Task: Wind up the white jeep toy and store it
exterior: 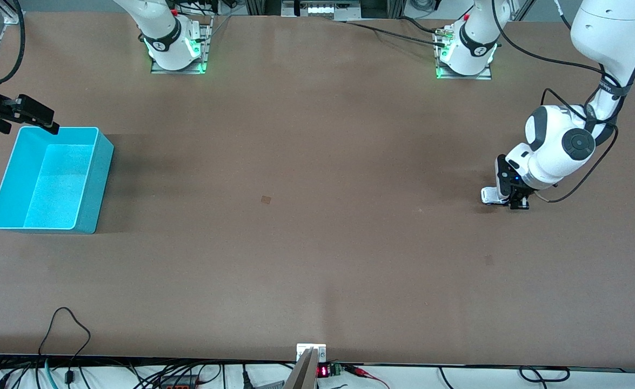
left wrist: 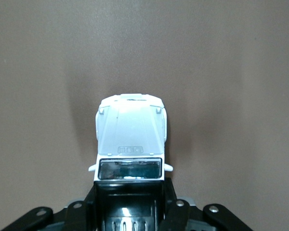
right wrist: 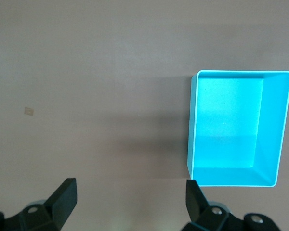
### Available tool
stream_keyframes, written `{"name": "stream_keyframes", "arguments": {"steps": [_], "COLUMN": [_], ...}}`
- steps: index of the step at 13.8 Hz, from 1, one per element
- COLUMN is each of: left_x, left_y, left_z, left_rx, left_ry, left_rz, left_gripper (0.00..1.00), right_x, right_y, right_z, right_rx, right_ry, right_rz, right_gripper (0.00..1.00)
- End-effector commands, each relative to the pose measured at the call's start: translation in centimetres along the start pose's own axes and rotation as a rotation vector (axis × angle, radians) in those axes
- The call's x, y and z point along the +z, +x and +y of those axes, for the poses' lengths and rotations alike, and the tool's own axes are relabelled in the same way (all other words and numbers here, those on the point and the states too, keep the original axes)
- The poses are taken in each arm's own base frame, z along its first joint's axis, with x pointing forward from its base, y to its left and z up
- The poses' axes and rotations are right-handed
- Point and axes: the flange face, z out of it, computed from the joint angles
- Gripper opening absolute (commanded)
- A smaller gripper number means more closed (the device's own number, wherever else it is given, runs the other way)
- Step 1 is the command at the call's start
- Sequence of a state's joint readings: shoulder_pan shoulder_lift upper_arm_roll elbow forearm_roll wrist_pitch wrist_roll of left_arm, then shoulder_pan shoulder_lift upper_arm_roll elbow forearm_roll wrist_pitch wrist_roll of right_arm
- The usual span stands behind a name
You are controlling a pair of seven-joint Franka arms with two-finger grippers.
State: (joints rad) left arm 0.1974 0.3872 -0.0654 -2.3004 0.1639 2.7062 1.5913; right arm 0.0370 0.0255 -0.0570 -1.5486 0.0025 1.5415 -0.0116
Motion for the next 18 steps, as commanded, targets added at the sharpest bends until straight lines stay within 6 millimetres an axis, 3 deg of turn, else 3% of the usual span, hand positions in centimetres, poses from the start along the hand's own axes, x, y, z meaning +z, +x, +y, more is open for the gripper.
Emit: {"name": "stream_keyframes", "arguments": {"steps": [1,5,11,17,18], "left_x": [2.3,4.1,4.8,4.9,5.0], "left_y": [-2.6,-8.2,-15.8,-18.4,-18.5], "left_z": [0.8,2.0,3.5,3.9,4.0], "left_rx": [-0.027,-0.006,0.051,0.049,0.047], "left_ry": [-0.039,-0.06,-0.051,-0.044,-0.046], "left_rz": [-0.005,0.005,0.008,-0.006,-0.006], "left_gripper": [0.17,0.17,0.17,0.17,0.21], "right_x": [-0.4,-0.4,-0.3,-0.3,-0.3], "right_y": [-0.1,-0.1,0.0,0.0,0.0], "right_z": [-0.2,-0.2,-0.2,-0.2,-0.2], "right_rx": [0.008,0.008,0.007,0.01,0.01], "right_ry": [0.005,0.005,0.005,0.005,0.005], "right_rz": [-0.004,-0.004,-0.006,-0.006,-0.006], "right_gripper": [1.0,1.0,1.0,1.0,1.0]}}
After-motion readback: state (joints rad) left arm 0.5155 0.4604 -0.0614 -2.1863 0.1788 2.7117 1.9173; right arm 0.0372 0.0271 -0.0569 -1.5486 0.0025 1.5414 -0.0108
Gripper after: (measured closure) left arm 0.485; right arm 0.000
